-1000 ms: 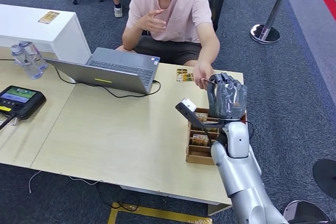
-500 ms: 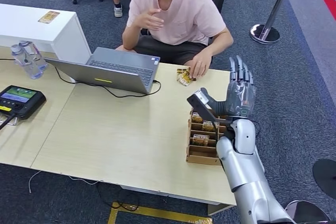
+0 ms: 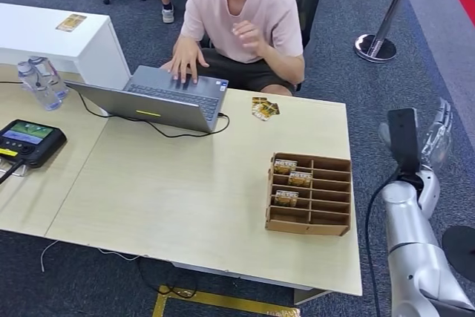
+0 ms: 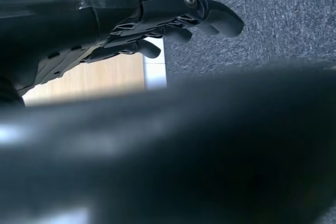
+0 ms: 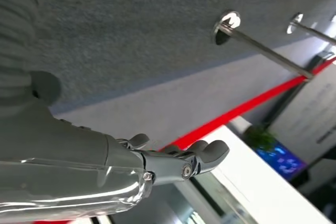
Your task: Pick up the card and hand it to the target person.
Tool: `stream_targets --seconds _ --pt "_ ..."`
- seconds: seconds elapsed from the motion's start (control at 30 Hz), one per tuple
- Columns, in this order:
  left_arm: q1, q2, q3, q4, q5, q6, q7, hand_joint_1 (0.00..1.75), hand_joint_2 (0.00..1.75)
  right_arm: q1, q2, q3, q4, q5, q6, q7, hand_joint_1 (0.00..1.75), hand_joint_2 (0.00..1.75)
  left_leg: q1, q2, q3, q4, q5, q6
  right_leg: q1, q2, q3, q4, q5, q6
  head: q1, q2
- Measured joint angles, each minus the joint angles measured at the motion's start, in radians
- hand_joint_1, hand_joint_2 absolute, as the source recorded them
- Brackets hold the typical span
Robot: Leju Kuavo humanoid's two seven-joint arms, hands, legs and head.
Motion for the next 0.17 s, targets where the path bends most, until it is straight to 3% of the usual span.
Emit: stream_targets --seconds 0.17 --pt "0.0 0.0 0.0 0.0 0.005 0.001 0.006 0.0 0.0 0.075 -0.076 -0.095 0.032 -0.169 0.061 -0.072 0.0 1.75 0.0 0.0 0.0 0.0 -0.001 0.002 0.0 0.0 0.0 -0.001 0.0 0.0 0.0 0.0"
